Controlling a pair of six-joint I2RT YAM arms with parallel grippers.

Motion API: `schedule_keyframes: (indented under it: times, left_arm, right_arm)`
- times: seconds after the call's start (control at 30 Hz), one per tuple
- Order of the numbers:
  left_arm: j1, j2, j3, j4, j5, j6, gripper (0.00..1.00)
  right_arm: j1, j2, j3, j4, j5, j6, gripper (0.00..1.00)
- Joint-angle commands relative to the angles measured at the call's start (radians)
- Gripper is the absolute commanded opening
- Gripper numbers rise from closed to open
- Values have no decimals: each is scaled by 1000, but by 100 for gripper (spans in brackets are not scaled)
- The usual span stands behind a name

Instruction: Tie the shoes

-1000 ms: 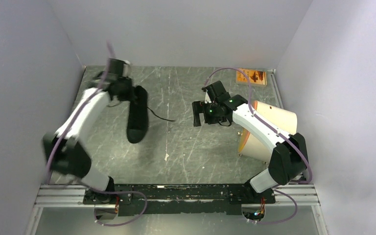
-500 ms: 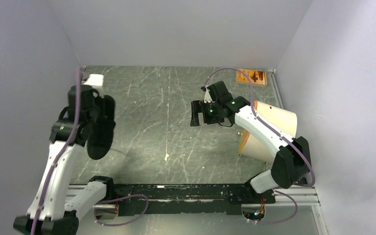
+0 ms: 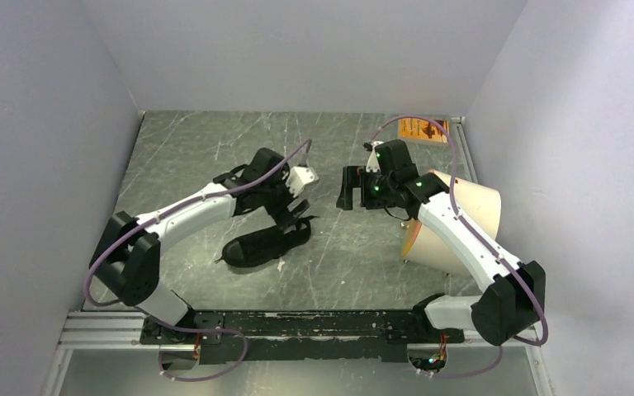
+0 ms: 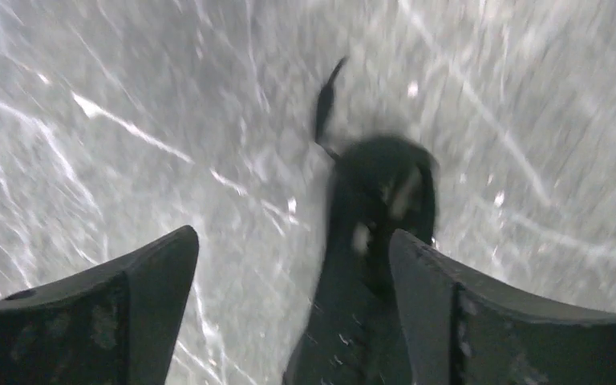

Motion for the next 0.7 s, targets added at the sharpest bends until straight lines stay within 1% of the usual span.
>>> schedule_keyframes:
  times: [0.0,0.07,0.13,0.23,0.27,0.37,0.4,0.43,0.5,0.57,0.6,0.67]
  left_arm:
    - [-11,-2,108,19,48,-75,97]
    - [-5,-81,48,19,33,-164,98]
    - [17,-182,-12,-5,69,-249,98]
    - [51,-374,-120,-38,16,-442,98]
    - [66,-434,-148,-55,-12,-508,98]
    - [99,-564,-170,-183,-127,-684,98]
    - [106,-599,-162,-238,-166,-735,98]
    - [109,-623,-150,-284,-176,-776,97]
    - [110,-667,-118,-356,-216,-839,98]
    - [110,-729,-102,-362,-207,-883,98]
    - [110,-764,-95,-351,-199,-892,98]
    - [110,-819,-75,-350,-214,-909,98]
  right_arm:
    - [-52,38,-14,-17,25,11,100]
    - [-64,57,-10,-20,24,3,100]
    - [-71,79,-13,-6,-3,-21,100]
    - [-63,133,-4,21,-79,-108,100]
    - [-36,153,8,35,-90,-150,99]
    - [141,206,49,102,-34,-308,99]
    - [190,237,64,119,-11,-373,97]
    - [224,260,75,139,0,-424,94]
    - [258,302,90,182,-23,-530,87]
    - [286,339,111,199,-70,-631,79]
    - [305,362,123,194,-70,-688,76]
    - [345,412,151,183,18,-748,73]
